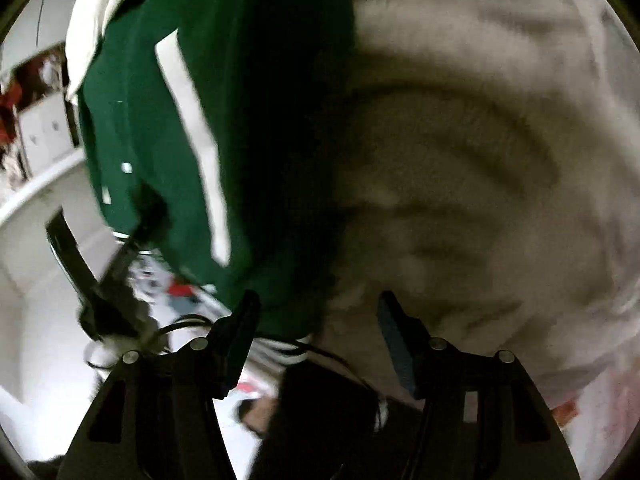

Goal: Fold large clothes
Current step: 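Grasp the jacket hem with the left tool while the right tool smooths the side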

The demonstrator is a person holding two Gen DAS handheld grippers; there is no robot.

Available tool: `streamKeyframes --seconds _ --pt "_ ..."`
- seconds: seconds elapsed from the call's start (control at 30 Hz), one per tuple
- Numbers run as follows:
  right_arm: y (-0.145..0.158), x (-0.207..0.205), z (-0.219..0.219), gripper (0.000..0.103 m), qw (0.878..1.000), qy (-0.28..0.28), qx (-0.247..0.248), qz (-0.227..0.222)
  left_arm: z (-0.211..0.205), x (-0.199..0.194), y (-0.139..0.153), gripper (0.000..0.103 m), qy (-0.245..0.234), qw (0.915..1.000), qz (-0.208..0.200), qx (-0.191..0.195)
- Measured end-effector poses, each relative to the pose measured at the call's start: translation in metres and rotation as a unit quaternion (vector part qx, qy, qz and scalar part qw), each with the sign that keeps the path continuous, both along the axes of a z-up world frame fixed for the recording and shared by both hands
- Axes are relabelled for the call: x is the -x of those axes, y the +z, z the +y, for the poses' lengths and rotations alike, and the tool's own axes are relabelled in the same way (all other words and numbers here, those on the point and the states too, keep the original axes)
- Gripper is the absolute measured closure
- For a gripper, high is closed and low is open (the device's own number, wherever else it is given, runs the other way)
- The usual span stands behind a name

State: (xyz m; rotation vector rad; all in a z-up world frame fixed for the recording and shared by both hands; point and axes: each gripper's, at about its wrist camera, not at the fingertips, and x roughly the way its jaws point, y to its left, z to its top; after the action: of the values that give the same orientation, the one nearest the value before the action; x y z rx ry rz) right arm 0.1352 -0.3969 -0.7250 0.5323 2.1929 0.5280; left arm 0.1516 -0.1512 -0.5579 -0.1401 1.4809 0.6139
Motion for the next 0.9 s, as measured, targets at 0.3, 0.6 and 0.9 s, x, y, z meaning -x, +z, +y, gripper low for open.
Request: streamKeyframes --seconds 0.3,0.6,0.9 --pt "-0.029 0.063 0.012 0.088 0.998 -0.05 0.011 0.041 0.006 0.003 -0.028 0.0 -0.025 0.9991 0.028 0.017" --pt "-0.016 0.056 0.002 0.087 0.998 -0.018 0.006 0.052 -0.005 -0.006 0.009 0.0 -0.045 0.9987 0.024 0.001" --pt "0.06 -0.03 -0.103 0.033 0.995 -0.051 0.055 -0.068 -0.165 -0.018 0.023 0.0 -0.174 0.9793 0.005 0.103"
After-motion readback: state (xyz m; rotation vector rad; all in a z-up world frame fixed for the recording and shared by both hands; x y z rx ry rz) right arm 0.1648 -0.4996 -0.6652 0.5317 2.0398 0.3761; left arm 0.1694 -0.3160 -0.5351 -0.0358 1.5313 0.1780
